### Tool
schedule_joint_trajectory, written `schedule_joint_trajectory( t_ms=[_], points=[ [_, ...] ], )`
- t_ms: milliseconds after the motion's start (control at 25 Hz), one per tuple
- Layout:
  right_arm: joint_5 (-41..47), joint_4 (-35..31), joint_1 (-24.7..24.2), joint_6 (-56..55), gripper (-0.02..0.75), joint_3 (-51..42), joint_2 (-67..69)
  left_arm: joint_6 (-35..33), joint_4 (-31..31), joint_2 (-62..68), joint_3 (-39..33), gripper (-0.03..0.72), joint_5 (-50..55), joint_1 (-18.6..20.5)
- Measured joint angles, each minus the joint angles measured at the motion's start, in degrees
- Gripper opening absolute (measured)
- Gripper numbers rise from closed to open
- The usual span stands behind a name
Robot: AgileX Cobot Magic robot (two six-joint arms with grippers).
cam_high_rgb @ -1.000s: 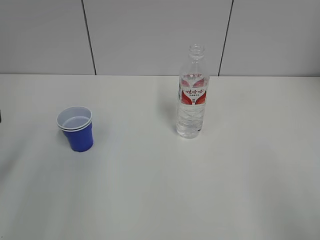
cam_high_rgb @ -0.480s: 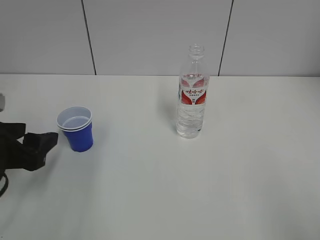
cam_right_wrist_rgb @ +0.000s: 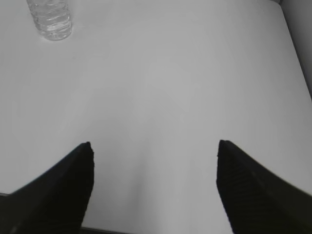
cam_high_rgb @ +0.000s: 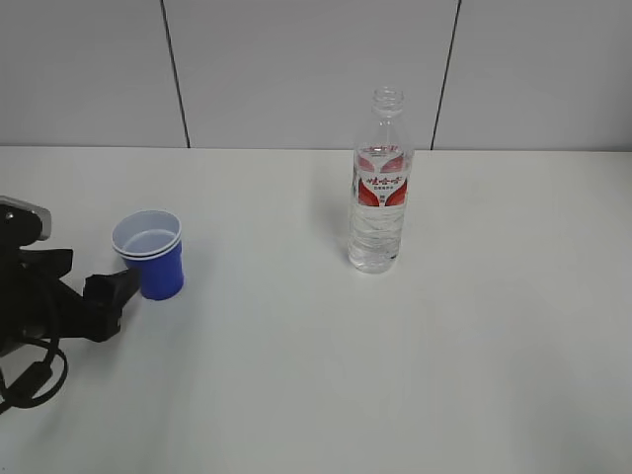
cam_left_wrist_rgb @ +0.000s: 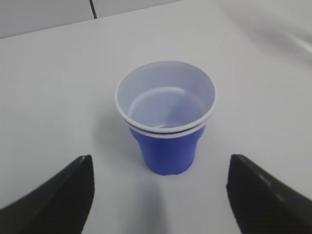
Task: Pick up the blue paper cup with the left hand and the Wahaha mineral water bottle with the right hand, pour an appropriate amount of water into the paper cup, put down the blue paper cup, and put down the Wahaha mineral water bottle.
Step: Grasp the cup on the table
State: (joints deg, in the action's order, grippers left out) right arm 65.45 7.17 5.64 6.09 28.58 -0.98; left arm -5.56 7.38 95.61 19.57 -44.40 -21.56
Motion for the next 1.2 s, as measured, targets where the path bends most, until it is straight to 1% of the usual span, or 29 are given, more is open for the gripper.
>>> schedule_joint_trajectory(
  t_ms=[240,320,440,760,1200],
  points=[
    [0.0,0.1,0.0,0.0,0.586,0.0,0.0,0.0,0.0,5.7,0.1,0.664,-4.6,0.0],
    [0.0,0.1,0.0,0.0,0.585,0.0,0.0,1.0,0.0,7.5,0.2,0.664,-6.2,0.0],
    [0.0,0.1,0.0,0.0,0.586,0.0,0.0,1.8,0.0,10.6,1.9,0.664,-8.5,0.0],
    [0.0,0.1,0.0,0.0,0.586,0.0,0.0,1.9,0.8,15.0,5.8,0.664,-9.4,0.0],
    [0.0,0.1,0.0,0.0,0.585,0.0,0.0,2.0,0.2,20.2,9.8,0.664,-11.2,0.0]
  ],
)
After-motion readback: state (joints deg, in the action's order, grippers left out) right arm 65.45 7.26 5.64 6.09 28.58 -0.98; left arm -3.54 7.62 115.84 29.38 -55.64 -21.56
